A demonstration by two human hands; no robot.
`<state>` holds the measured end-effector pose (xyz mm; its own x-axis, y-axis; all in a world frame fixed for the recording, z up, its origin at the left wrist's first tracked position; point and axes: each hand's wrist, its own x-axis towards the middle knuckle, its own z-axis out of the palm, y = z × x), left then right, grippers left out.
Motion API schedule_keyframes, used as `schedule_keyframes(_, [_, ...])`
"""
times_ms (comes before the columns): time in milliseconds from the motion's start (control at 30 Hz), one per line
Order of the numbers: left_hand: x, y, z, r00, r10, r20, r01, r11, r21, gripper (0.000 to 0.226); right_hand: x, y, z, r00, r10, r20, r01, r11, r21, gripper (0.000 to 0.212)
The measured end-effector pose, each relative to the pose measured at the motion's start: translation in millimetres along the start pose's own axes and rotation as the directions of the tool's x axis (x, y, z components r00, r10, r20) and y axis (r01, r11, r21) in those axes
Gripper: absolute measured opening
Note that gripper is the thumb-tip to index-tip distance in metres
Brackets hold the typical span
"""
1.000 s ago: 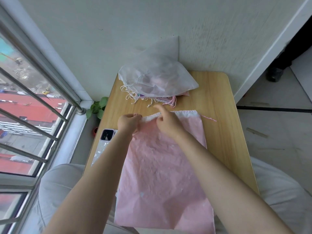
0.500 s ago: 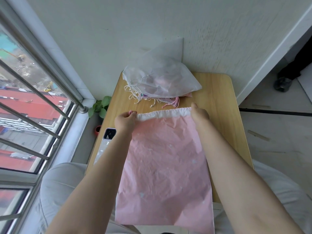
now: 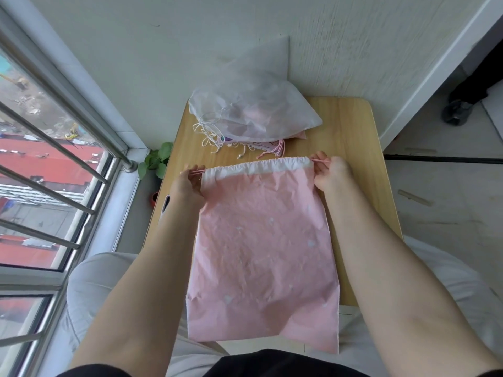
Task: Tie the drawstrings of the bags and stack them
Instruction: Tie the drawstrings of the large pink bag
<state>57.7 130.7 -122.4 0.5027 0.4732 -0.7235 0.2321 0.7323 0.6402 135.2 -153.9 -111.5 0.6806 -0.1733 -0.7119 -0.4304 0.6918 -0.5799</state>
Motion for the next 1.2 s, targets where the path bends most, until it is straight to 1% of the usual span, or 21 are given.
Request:
schedule_keyframes(67, [-1.9,1.0,0.2,1.000,-0.022,0.010,0.024,0.984,-0.179,0.037,-3.8,-2.6,-0.2,0.999,0.022,-0.028,-0.017,0.981,0.192,0.034])
schedule_keyframes(133, [-1.8,3.4,-1.7,0.997,-0.077,0.027,0.081,0.921,-0.380,0.039,-0.6,-5.0,-2.9,0.996,0.042,-0.073,-0.017,0.950,0.311,0.033])
schedule_keyframes(167, [-0.9,4.1,-3.6,0.995,-0.097,0.021,0.096,0.884,-0.458,0.039,0.0,-5.1,-5.2,0.994,0.039,-0.098,-0.007,0.952,0.305,0.031])
schedule_keyframes(233, [-1.4,5.8,-5.9,0.993,-0.118,0.025,0.114,0.850,-0.514,0.037,2.4,-8.0,-9.4,0.988,0.017,-0.151,0.008,0.987,0.160,0.025])
schedule_keyframes(300, [-1.4,6.4,-5.1,0.994,-0.106,-0.007,0.097,0.933,-0.346,0.036,5.2,-12.2,-10.0,0.973,-0.115,-0.202,0.082,0.983,-0.162,0.025])
schedule_keyframes(333, [0.2,7.4,-4.8,0.996,-0.062,-0.062,0.050,0.982,-0.180,0.037,7.1,-12.1,-10.4,0.945,-0.255,-0.206,0.170,0.918,-0.358,0.026])
schedule_keyframes(400, [3.4,8.0,-1.9,0.984,0.124,-0.126,-0.099,0.976,0.194,0.035,7.2,-11.4,-9.2,0.835,-0.546,-0.068,0.363,0.639,-0.678,0.030])
schedule_keyframes(433, [3.9,7.3,-2.1,0.957,0.271,-0.108,-0.208,0.893,0.398,0.031,5.1,-9.0,-9.9,0.786,-0.617,0.046,0.419,0.476,-0.774,0.033])
schedule_keyframes(467, [4.4,5.6,-3.1,0.910,0.414,-0.035,-0.320,0.751,0.577,0.028,3.2,-6.3,-11.6,0.742,-0.653,0.150,0.450,0.321,-0.833,0.038])
schedule_keyframes(533, [0.4,-1.4,-5.4,0.785,0.580,0.216,-0.502,0.392,0.771,0.030,0.2,-1.7,-16.0,0.694,-0.650,0.309,0.452,0.060,-0.890,0.042])
schedule_keyframes(600, [-6.9,-6.6,-5.1,0.659,0.595,0.460,-0.581,0.014,0.814,0.036,0.3,2.9,-18.4,0.700,-0.545,0.462,0.424,-0.204,-0.883,0.042])
schedule_keyframes(633, [-9.8,-7.8,-3.0,0.633,0.560,0.534,-0.570,-0.128,0.811,0.041,1.8,5.9,-19.1,0.718,-0.455,0.527,0.420,-0.320,-0.849,0.042])
schedule_keyframes(667, [-10.4,-7.9,-1.5,0.629,0.519,0.578,-0.541,-0.241,0.806,0.048,3.2,8.3,-19.4,0.740,-0.364,0.566,0.420,-0.408,-0.811,0.041])
schedule_keyframes(733, [-7.1,-8.9,0.6,0.686,0.450,0.572,-0.466,-0.333,0.820,0.060,1.9,9.9,-18.3,0.800,-0.223,0.558,0.411,-0.474,-0.779,0.041])
schedule_keyframes(833, [-5.8,-15.4,0.0,0.741,0.396,0.542,-0.396,-0.394,0.829,0.070,-0.6,10.7,-14.3,0.846,-0.119,0.519,0.431,-0.421,-0.798,0.046])
schedule_keyframes(900, [-8.0,-21.8,-1.8,0.770,0.388,0.506,-0.365,-0.383,0.849,0.070,-1.4,12.8,-14.0,0.851,-0.106,0.515,0.479,-0.246,-0.843,0.050])
schedule_keyframes(967, [-10.3,-26.5,-2.8,0.805,0.417,0.423,-0.337,-0.267,0.903,0.064,-1.3,17.0,-14.7,0.866,-0.126,0.484,0.488,-0.001,-0.873,0.051])
schedule_keyframes(1033, [-13.1,-31.0,-3.0,0.831,0.442,0.338,-0.342,-0.074,0.937,0.054,-3.2,22.3,-16.6,0.884,-0.152,0.442,0.463,0.158,-0.872,0.051])
schedule_keyframes(1100, [-14.0,-33.5,-3.7,0.857,0.437,0.274,-0.354,0.111,0.929,0.050,-2.2,28.8,-18.5,0.913,-0.110,0.393,0.403,0.391,-0.827,0.052])
schedule_keyframes(1133, [-14.8,-34.1,-4.2,0.866,0.429,0.258,-0.352,0.156,0.923,0.050,-0.1,31.2,-19.9,0.925,-0.074,0.373,0.357,0.509,-0.783,0.052])
schedule_keyframes(1200, [-17.9,-33.4,-3.2,0.864,0.430,0.261,-0.339,0.114,0.934,0.051,3.2,32.1,-23.3,0.940,-0.084,0.330,0.307,0.628,-0.715,0.050])
